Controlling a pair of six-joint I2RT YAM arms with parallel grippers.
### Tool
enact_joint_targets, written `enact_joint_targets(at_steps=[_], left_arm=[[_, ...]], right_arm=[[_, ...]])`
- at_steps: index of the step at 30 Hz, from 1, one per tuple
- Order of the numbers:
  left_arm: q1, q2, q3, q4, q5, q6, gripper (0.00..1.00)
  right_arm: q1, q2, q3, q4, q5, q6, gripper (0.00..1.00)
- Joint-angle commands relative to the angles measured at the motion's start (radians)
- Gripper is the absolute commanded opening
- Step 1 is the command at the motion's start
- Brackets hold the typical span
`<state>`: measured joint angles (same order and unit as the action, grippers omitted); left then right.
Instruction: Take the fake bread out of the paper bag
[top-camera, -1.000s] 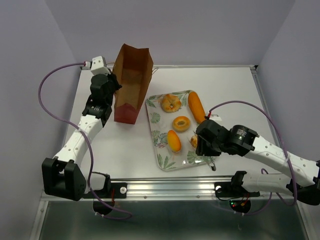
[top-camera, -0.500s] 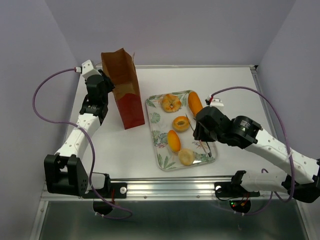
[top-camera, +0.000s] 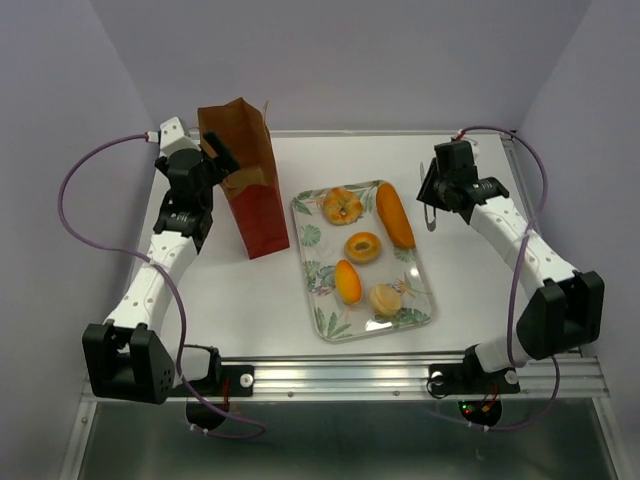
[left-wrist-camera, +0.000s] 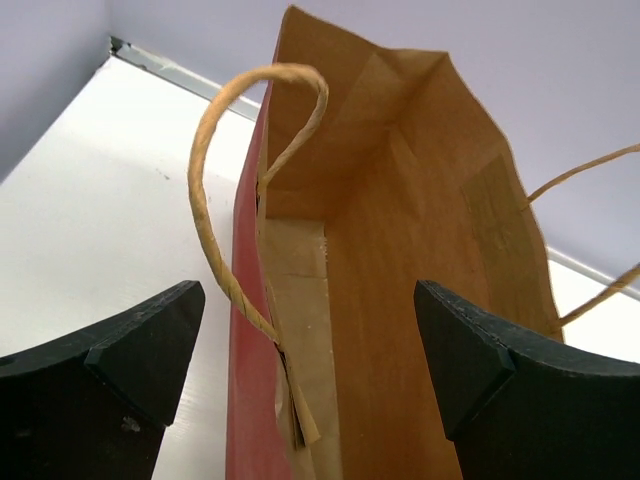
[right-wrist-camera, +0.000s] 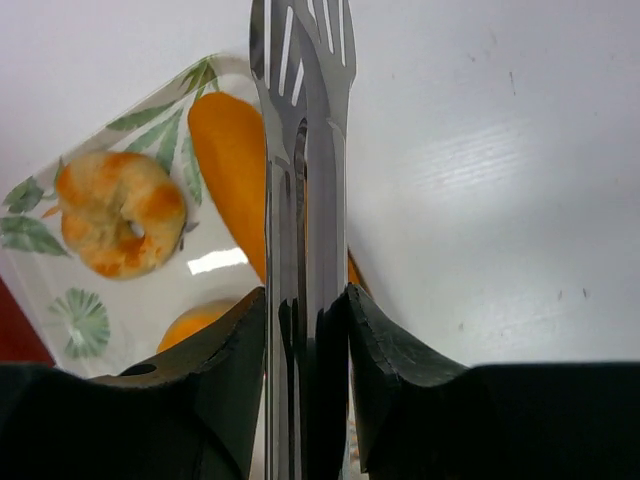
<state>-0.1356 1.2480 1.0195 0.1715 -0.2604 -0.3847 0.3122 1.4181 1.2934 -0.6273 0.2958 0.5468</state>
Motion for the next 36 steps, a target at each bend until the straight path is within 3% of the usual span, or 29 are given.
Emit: enact_joint_targets(at_steps=[1,6,11,14,17,20,21,22,27,36], left_arm=[[0.002,-0.085,0.083,-0.029,-0.036,0.017,0.99],[0.002,-0.146,0.123,-0.165,-0.108,-0.074,0.99],[0.002,-0.186,0.128,-0.279,-0.16,-0.075,0.99],[0.002,-0.206,0.114,-0.326,-0.23,-0.1,0.99],[0.002,-0.216,0.088,-0.326,-0.243,-0.108,0.99],[0.002,-0.205,0.093,-0.336,-0.231,-0.102,0.99],[0.002,-0.2,0.097,-0.339,-0.231,-0.102,0.99],[0.002,-0.199,0.1,-0.34,-0.231,-0.102,0.99],[0.002,-0.209,0.116,-0.356,-0.24,-0.099,0.99],[0.002,-0.288,0.104,-0.392,-0.329,-0.106,0.99]], right_arm=[[-0.099,0.079,-0.002,0.266,-0.073,-0.174,0.41],[-0.205,0.177,-0.092,0.481,-0.141,-0.295,0.42],[-0.292,0.269,-0.146,0.575,-0.256,-0.367,0.43],[-0.324,0.329,-0.158,0.591,-0.268,-0.378,0.51],[-0.335,0.36,-0.164,0.592,-0.254,-0.375,0.63],[-0.335,0.361,-0.166,0.586,-0.235,-0.361,0.82],[-0.335,0.354,-0.167,0.578,-0.23,-0.361,0.96],[-0.335,0.343,-0.166,0.572,-0.227,-0.361,1.0],[-0.335,0.218,-0.112,0.476,-0.136,-0.329,1.0],[-0.335,-0.065,-0.02,0.178,0.236,-0.108,1.0]])
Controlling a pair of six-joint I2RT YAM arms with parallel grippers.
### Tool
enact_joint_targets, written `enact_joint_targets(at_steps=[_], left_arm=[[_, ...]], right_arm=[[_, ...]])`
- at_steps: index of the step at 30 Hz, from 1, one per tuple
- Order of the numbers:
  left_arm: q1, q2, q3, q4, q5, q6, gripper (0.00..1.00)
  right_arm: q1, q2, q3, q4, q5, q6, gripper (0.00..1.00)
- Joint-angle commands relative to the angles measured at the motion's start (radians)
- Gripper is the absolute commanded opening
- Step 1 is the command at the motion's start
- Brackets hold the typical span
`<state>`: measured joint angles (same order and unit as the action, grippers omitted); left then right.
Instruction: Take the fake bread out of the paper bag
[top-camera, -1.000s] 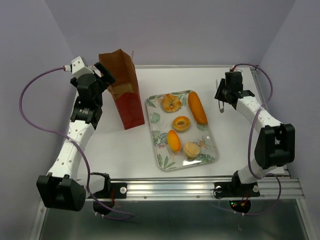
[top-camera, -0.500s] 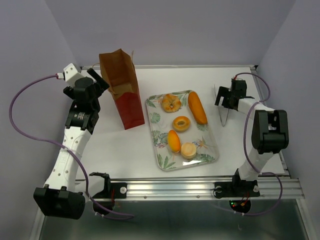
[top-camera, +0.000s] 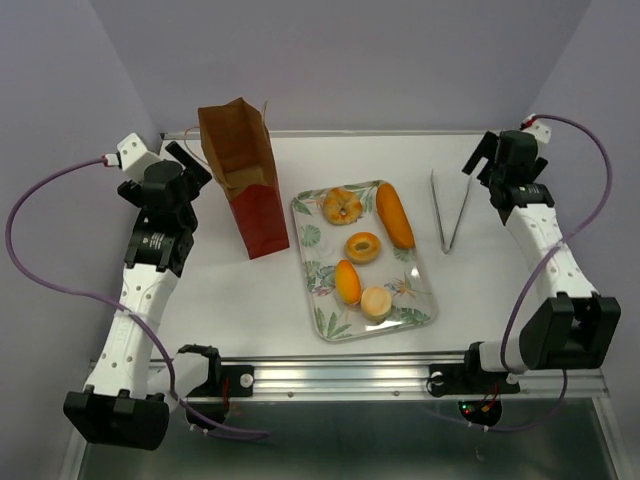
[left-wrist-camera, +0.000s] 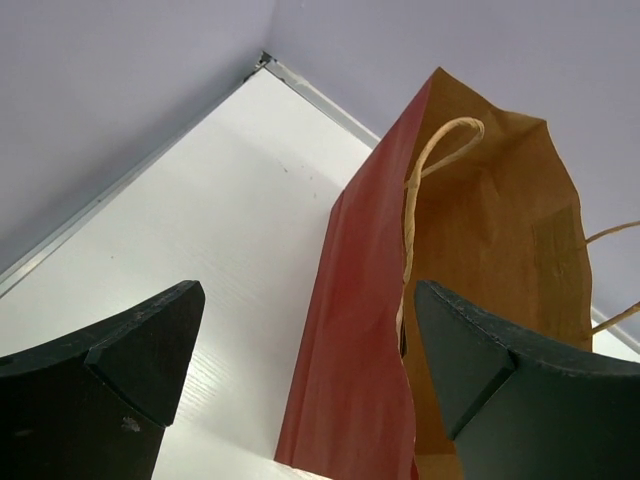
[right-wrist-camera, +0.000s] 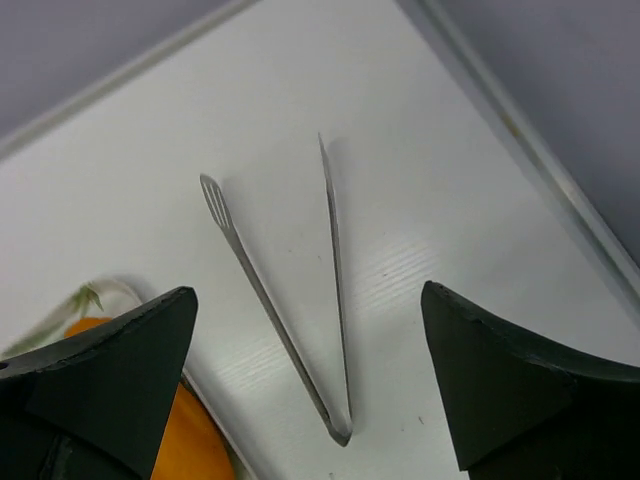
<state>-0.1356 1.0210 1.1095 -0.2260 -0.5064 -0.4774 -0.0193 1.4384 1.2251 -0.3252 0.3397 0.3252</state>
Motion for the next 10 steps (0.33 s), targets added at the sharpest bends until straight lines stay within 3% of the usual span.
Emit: enact_joint_targets(at_steps=[1,10], left_arm=[[0.002,-0.067,0.007,0.004,-0.089,-0.024,0.99],[0.002,-0.134,-0.082,0.01,-0.095,-0.049,0.99]], right_arm=[[-0.004,-0.12,0.048,-0.141,0.205,0.132,1.0],[-0.004,-0.236,-0.001,-0.193,0.265,0.147,1.0]])
